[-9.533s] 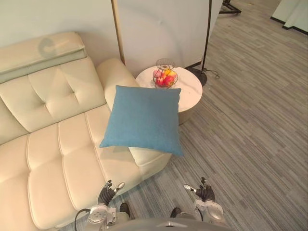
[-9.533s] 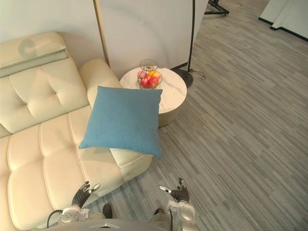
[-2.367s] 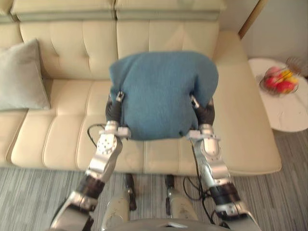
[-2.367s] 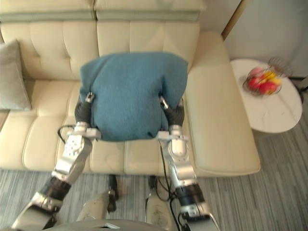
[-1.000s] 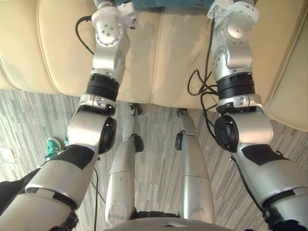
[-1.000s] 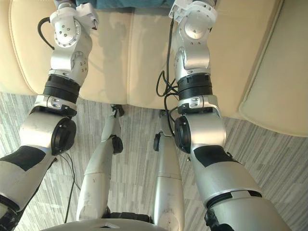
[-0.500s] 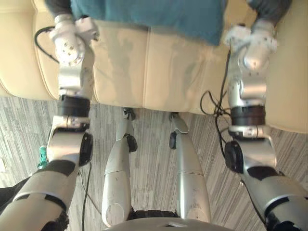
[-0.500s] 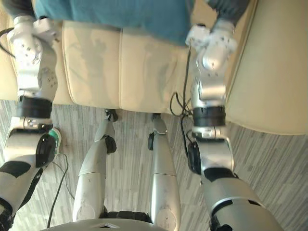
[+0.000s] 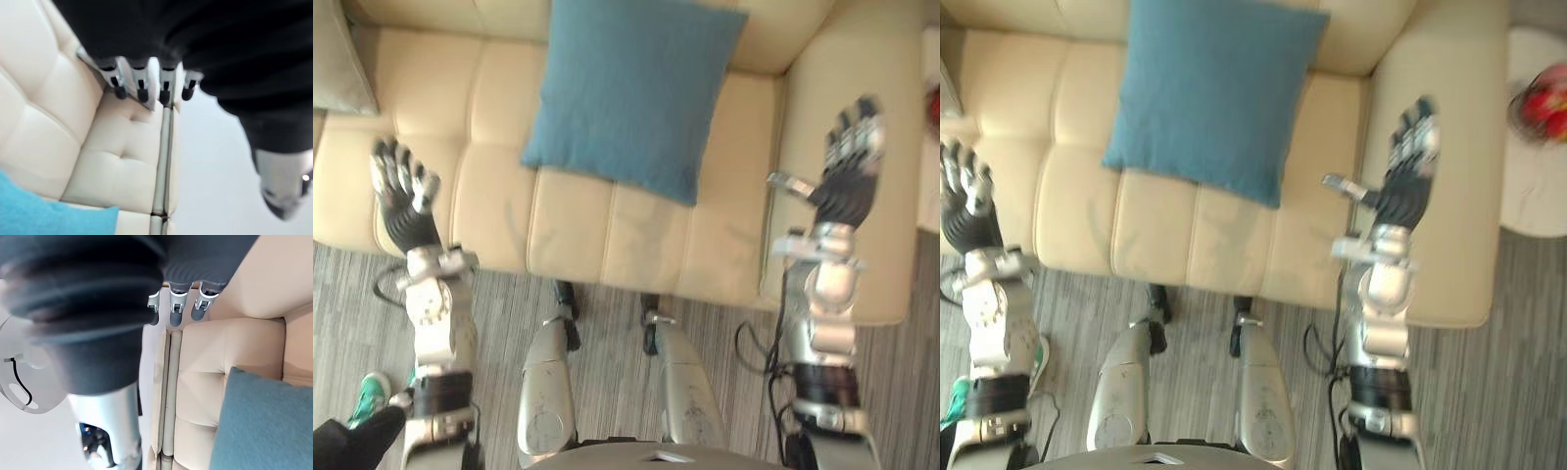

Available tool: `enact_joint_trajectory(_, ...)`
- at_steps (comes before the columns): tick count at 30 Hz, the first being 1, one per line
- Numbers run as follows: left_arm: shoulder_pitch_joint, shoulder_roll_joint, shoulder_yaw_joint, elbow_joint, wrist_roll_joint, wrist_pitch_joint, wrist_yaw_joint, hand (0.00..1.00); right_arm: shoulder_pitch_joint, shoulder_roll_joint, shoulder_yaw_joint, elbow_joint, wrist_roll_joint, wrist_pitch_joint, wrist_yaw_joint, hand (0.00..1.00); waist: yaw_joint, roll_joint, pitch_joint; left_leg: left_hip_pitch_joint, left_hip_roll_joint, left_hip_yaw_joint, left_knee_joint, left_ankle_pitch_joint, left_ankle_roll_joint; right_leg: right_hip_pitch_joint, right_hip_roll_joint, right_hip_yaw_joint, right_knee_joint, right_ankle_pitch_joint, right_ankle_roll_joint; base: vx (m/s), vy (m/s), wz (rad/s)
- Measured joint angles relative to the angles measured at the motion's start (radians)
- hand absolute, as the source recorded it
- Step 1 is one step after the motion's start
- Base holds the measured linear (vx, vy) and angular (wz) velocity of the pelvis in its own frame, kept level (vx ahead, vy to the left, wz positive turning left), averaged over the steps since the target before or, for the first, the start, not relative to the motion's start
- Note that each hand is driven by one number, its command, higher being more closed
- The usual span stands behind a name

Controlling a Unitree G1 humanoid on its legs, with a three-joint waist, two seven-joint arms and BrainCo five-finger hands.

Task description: Pick up cushions and gather them together orderly.

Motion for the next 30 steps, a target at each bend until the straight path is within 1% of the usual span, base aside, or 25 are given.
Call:
enact_joint_trajectory(2, 0.107, -0.046, -0.045, 0.027, 0.004, 0.006, -0.042, 0.0, 0.11, 0.07, 0.043, 0.013, -0.004, 0.002, 0.035, 0.0, 0.003, -0.005, -0.043, 0.057, -0.001, 0.003, 0.0, -0.024, -0.001, 0.07, -0.001, -0.001, -0.032, -0.004, 0.002, 0.11, 0.022, -0.05)
enact_joint_trajectory(4, 0.16, -0.085, -0.065, 0.122, 0.046, 0.03, -0.068, 0.0, 0.187, 0.125, 0.064, 0.073, -0.023, 0.008, 0.059, 0.0, 0.004, -0.006, -0.083, 0.107, -0.001, 0.01, -0.006, -0.04, -0.002, 0.131, -0.002, -0.001, -0.067, -0.004, 0.002, 0.1, 0.028, -0.08)
enact_joint_trajectory(5, 0.168, -0.093, -0.069, 0.155, 0.055, 0.035, -0.075, 0.0, 0.199, 0.136, 0.067, 0.1, -0.023, 0.009, 0.059, 0.0, 0.004, -0.006, -0.095, 0.122, -0.001, 0.013, -0.009, -0.043, -0.003, 0.146, -0.002, -0.001, -0.075, -0.004, 0.002, 0.12, 0.028, -0.13)
enact_joint_trajectory(7, 0.2, -0.114, -0.095, 0.301, 0.119, 0.066, -0.082, 0.0, 0.243, 0.188, 0.068, 0.258, -0.023, 0.021, 0.063, 0.0, 0.003, -0.013, -0.134, 0.196, -0.001, 0.027, -0.023, -0.059, -0.009, 0.222, -0.001, 0.003, -0.113, 0.0, 0.005, 0.12, 0.023, -0.14)
enact_joint_trajectory(8, 0.204, -0.119, -0.099, 0.331, 0.129, 0.072, -0.085, 0.0, 0.248, 0.195, 0.068, 0.289, -0.023, 0.027, 0.064, 0.0, 0.001, -0.014, -0.144, 0.207, 0.0, 0.028, -0.024, -0.062, -0.011, 0.236, -0.001, 0.002, -0.119, 0.0, 0.005, 0.09, 0.005, -0.07)
enact_joint_trajectory(9, 0.208, -0.131, -0.104, 0.42, 0.164, 0.082, -0.088, 0.0, 0.264, 0.21, 0.067, 0.385, -0.046, 0.04, 0.07, 0.0, 0.0, -0.014, -0.172, 0.238, -0.002, 0.03, -0.04, -0.066, -0.013, 0.269, 0.0, 0.002, -0.14, 0.001, 0.005, 0.08, 0.0, -0.02)
enact_joint_trajectory(10, 0.208, -0.135, -0.101, 0.469, 0.18, 0.086, -0.093, 0.0, 0.272, 0.213, 0.068, 0.435, -0.059, 0.044, 0.073, 0.0, -0.001, -0.014, -0.183, 0.254, -0.004, 0.032, -0.049, -0.065, -0.015, 0.284, 0.0, 0.002, -0.151, 0.0, 0.007, 0.1, -0.001, -0.03)
enact_joint_trajectory(11, 0.203, -0.142, -0.094, 0.564, 0.205, 0.102, -0.095, 0.0, 0.277, 0.216, 0.067, 0.533, -0.064, 0.062, 0.074, 0.0, -0.003, -0.014, -0.199, 0.289, -0.01, 0.035, -0.072, -0.063, -0.019, 0.315, -0.001, 0.003, -0.171, 0.001, 0.009, 0.07, -0.002, -0.03)
enact_joint_trajectory(12, 0.196, -0.146, -0.089, 0.604, 0.225, 0.109, -0.094, 0.0, 0.279, 0.216, 0.066, 0.579, -0.064, 0.072, 0.074, 0.0, -0.004, -0.014, -0.207, 0.308, -0.014, 0.037, -0.087, -0.06, -0.022, 0.329, -0.002, 0.005, -0.181, 0.001, 0.01, 0.08, -0.003, -0.03)
enact_joint_trajectory(16, 0.196, -0.15, -0.073, 0.793, 0.308, 0.12, -0.094, 0.0, 0.281, 0.216, 0.04, 0.791, -0.087, 0.09, 0.075, 0.0, -0.004, -0.013, -0.251, 0.382, -0.031, 0.048, -0.165, -0.039, -0.034, 0.389, -0.002, 0.011, -0.237, 0.012, 0.015, 0.07, -0.008, -0.05)
enact_joint_trajectory(17, 0.196, -0.149, -0.072, 0.825, 0.32, 0.122, -0.094, 0.0, 0.277, 0.215, 0.029, 0.835, -0.092, 0.097, 0.074, 0.0, -0.003, -0.013, -0.256, 0.401, -0.035, 0.053, -0.184, -0.03, -0.04, 0.401, -0.002, 0.017, -0.249, 0.019, 0.022, 0.07, -0.008, -0.09)
enact_joint_trajectory(19, 0.192, -0.145, -0.071, 0.862, 0.335, 0.125, -0.094, 0.0, 0.269, 0.213, 0.018, 0.895, -0.1, 0.106, 0.075, 0.0, -0.002, -0.011, -0.258, 0.424, -0.044, 0.056, -0.21, -0.02, -0.042, 0.413, -0.002, 0.029, -0.262, 0.028, 0.021, 0.05, 0.007, -0.1)
enact_joint_trajectory(23, 0.18, -0.135, -0.07, 0.914, 0.356, 0.138, -0.094, 0.0, 0.254, 0.211, 0.005, 0.977, -0.101, 0.125, 0.076, 0.0, -0.002, -0.01, -0.26, 0.464, -0.06, 0.067, -0.247, -0.004, -0.035, 0.438, -0.003, 0.05, -0.274, 0.036, 0.026, 0.04, 0.018, -0.08)
enact_joint_trajectory(27, 0.173, -0.131, -0.061, 0.948, 0.365, 0.14, -0.094, 0.0, 0.243, 0.21, -0.004, 1.002, -0.101, 0.135, 0.078, 0.0, -0.001, -0.009, -0.262, 0.501, -0.07, 0.085, -0.261, -0.005, -0.033, 0.46, -0.006, 0.067, -0.273, 0.038, 0.03, 0.01, 0.027, -0.14)
enact_joint_trajectory(30, 0.167, -0.131, -0.061, 0.948, 0.373, 0.14, -0.094, 0.0, 0.241, 0.214, -0.004, 0.999, -0.102, 0.14, 0.078, 0.0, 0.006, -0.013, -0.25, 0.502, -0.066, 0.092, -0.208, -0.033, -0.026, 0.465, -0.016, 0.079, -0.25, 0.035, 0.035, -0.03, 0.03, -0.09)
